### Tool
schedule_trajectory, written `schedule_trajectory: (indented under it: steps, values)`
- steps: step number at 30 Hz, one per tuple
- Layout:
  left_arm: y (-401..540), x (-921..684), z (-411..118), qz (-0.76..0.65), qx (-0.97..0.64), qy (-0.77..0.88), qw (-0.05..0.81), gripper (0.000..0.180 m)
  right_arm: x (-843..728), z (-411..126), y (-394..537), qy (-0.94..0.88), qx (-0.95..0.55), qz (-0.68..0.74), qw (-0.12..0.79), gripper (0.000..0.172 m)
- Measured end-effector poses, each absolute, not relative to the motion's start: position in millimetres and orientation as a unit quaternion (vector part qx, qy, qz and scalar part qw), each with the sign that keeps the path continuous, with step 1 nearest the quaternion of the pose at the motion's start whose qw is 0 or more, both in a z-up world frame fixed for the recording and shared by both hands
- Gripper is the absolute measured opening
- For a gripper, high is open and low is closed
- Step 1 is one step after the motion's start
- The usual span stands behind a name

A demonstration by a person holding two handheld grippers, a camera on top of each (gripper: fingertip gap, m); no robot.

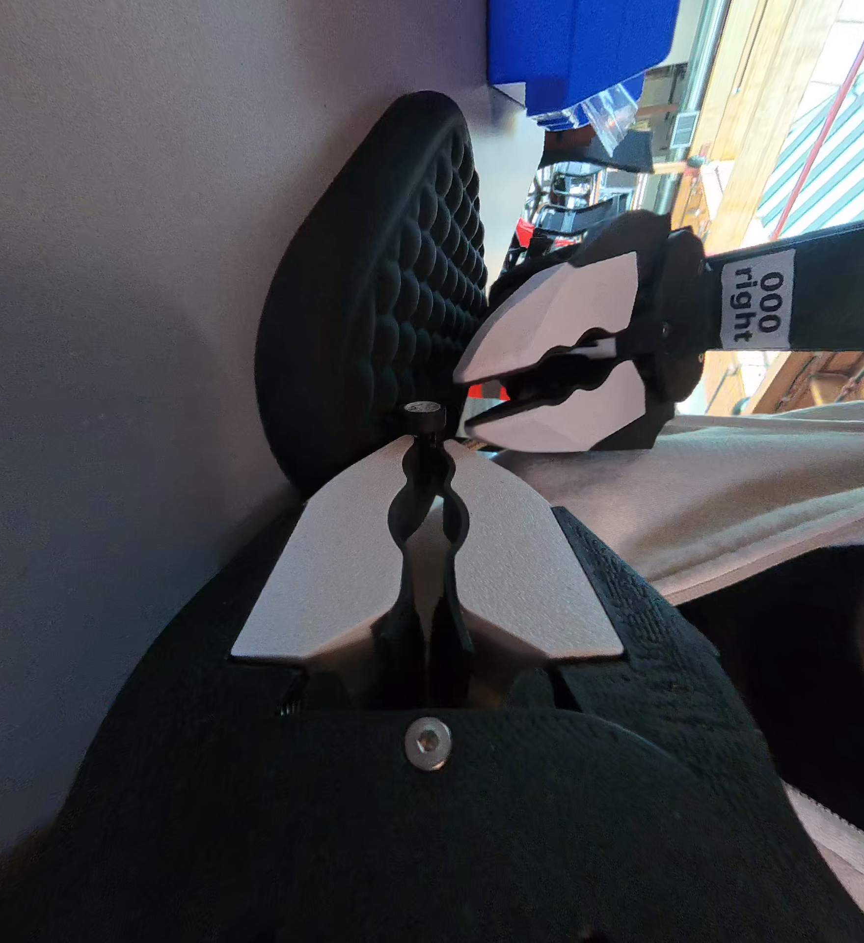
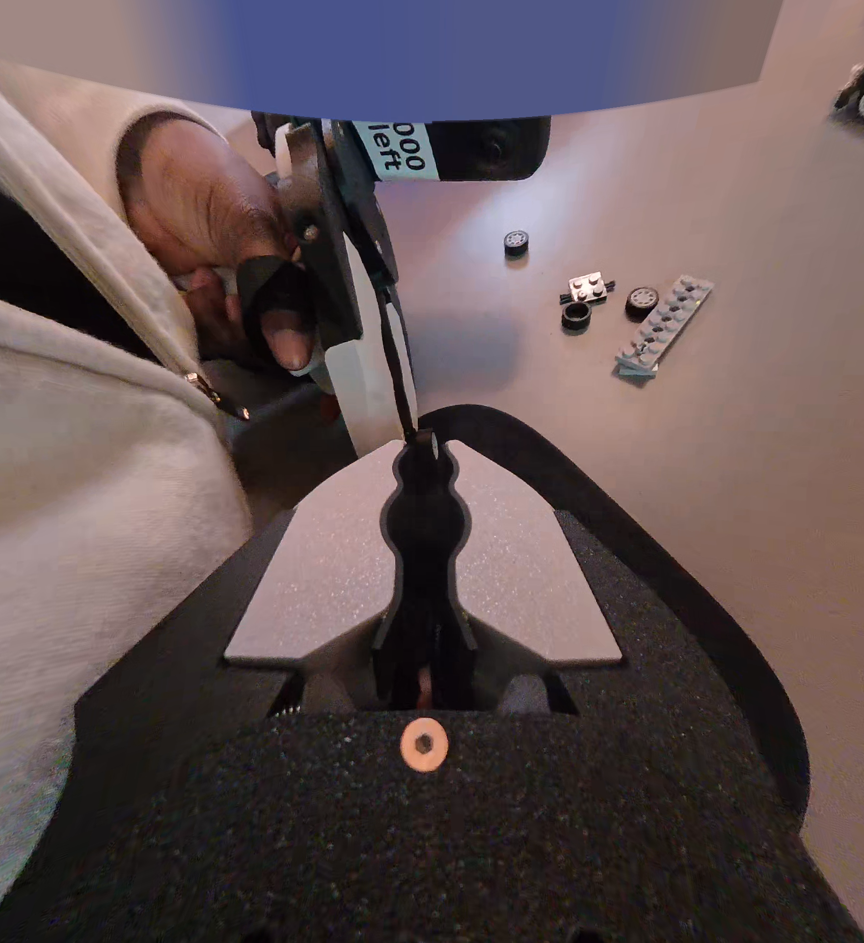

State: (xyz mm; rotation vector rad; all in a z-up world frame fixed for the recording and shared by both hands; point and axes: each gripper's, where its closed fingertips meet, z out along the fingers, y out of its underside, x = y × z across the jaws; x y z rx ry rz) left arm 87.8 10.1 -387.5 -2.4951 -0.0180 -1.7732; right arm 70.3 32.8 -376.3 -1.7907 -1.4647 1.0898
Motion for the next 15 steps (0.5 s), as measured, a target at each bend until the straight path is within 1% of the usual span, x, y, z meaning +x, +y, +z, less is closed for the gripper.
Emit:
schedule_trajectory:
  steps: [4, 8, 10, 13, 15]
  values:
    - [12.3, 89.9, -386.5, -0.6, -0.798, -0.047, 0.018, 0.005, 71.3, -382.0, 34.5, -0.56, -0.676, 0.419, 0.234, 0.009]
    - [13.7, 90.4, -385.7, -0.621, -0.781, -0.064, 0.006, 0.005, 69.9, -386.3, 33.3, -0.592, -0.658, 0.428, 0.184, 0.011]
    - [13.8, 90.1, -385.1, -0.628, -0.775, -0.065, 0.007, 0.005, 68.3, -386.4, 33.9, -0.597, -0.654, 0.433, 0.172, 0.011]
    - [13.9, 89.7, -384.9, -0.634, -0.77, -0.065, 0.01, 0.005, 63.9, -385.6, 32.8, -0.604, -0.645, 0.44, 0.162, 0.007]
    - [13.6, 89.7, -385.0, -0.635, -0.77, -0.062, 0.013, 0.005, 64.3, -386.2, 31.9, -0.595, -0.65, 0.451, 0.139, 0.007]
